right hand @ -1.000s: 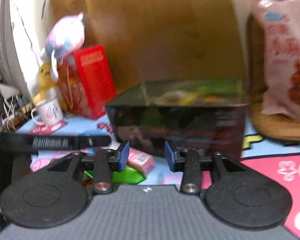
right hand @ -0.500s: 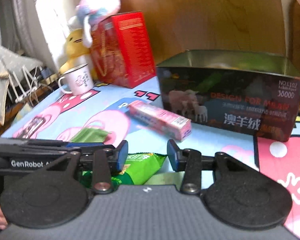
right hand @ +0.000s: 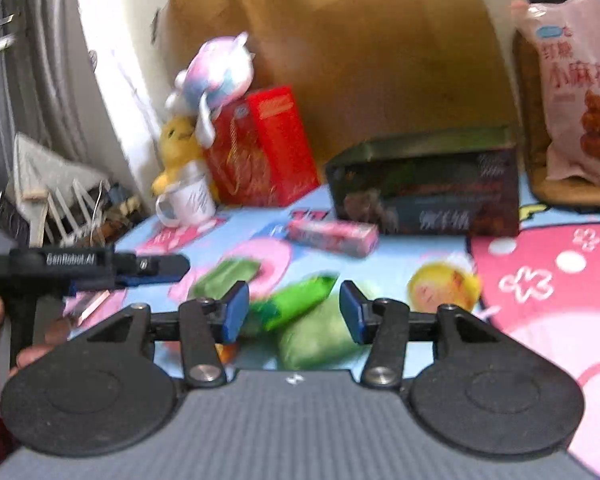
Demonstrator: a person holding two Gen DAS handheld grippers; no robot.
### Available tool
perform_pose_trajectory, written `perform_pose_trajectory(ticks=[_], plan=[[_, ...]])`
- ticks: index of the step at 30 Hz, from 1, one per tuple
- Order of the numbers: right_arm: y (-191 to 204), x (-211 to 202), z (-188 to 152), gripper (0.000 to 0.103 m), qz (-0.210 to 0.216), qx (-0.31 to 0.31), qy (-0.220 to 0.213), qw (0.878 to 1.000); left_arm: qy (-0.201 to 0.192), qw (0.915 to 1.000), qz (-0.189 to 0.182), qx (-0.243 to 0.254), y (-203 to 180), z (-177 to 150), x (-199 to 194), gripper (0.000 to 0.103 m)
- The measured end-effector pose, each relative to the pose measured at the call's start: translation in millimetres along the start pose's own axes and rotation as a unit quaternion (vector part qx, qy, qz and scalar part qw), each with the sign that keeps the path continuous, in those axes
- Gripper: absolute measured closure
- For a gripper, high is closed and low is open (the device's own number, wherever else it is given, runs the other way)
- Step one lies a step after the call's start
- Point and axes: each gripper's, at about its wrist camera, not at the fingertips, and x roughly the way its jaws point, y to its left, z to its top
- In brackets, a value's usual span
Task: Organize snacks
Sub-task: 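Withdraw the right tool from the tin back over the snacks, then grasp the green cracker packet with the left tool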
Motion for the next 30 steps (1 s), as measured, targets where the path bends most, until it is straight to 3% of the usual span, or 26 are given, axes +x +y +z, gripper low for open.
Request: perform_pose_trajectory(ticks=[2,6,7,8,10,15,17,19,23,27,30], plan=[[6,12,-4,0.046,0.001,-0.003,0.02,1.0,0.008,0.9999,-0.005,-0.014,6,-5,0,0.069],[6,31,-2,0.047,0.029,0.048,0.039,0.998,0.014,0.9997,-0.008,-0.02,10,-11,-2,0.069],[5,37,-1,0.051,0.032,0.059,0.045,0.997,0.015,0.9997,-0.008,-0.02,10,-12,-2,0.069],[6,40,0,0.075,0.029,0.066,0.045,0.996,0.016,0.9996,-0.01,-0.02,10,-11,-2,0.069],[5,42,0,0.079,0.023,0.073,0.053,0.996,0.018,0.9996,-0.014,-0.018,8,-12,-2,0.069],[-1,13,-8,0.083,0.038,0.069,0.063,0.995,0.024,0.9991,-0.034,-0.006,0,-13,1,0.069],[-8,-7,-16,0.083,0.076,0.062,0.074,0.992,0.028,0.9984,-0.049,0.005,-8,-14,2,0.068],[-13,-32,-27,0.084,0.071,0.038,0.076,0.994,0.04,0.9969,-0.065,0.022,-18,-16,7,0.064],[-42,-73,-45,0.079,-0.028,0.062,0.07,0.995,0.069,0.9919,-0.089,0.058,-46,-25,20,0.062],[-42,-104,-54,0.052,-0.041,0.067,0.039,0.996,0.066,0.9892,-0.078,0.105,-73,-29,26,0.052],[-24,-99,-56,0.051,-0.024,0.021,0.048,0.998,0.053,0.9892,-0.06,0.123,-82,-23,26,0.052]])
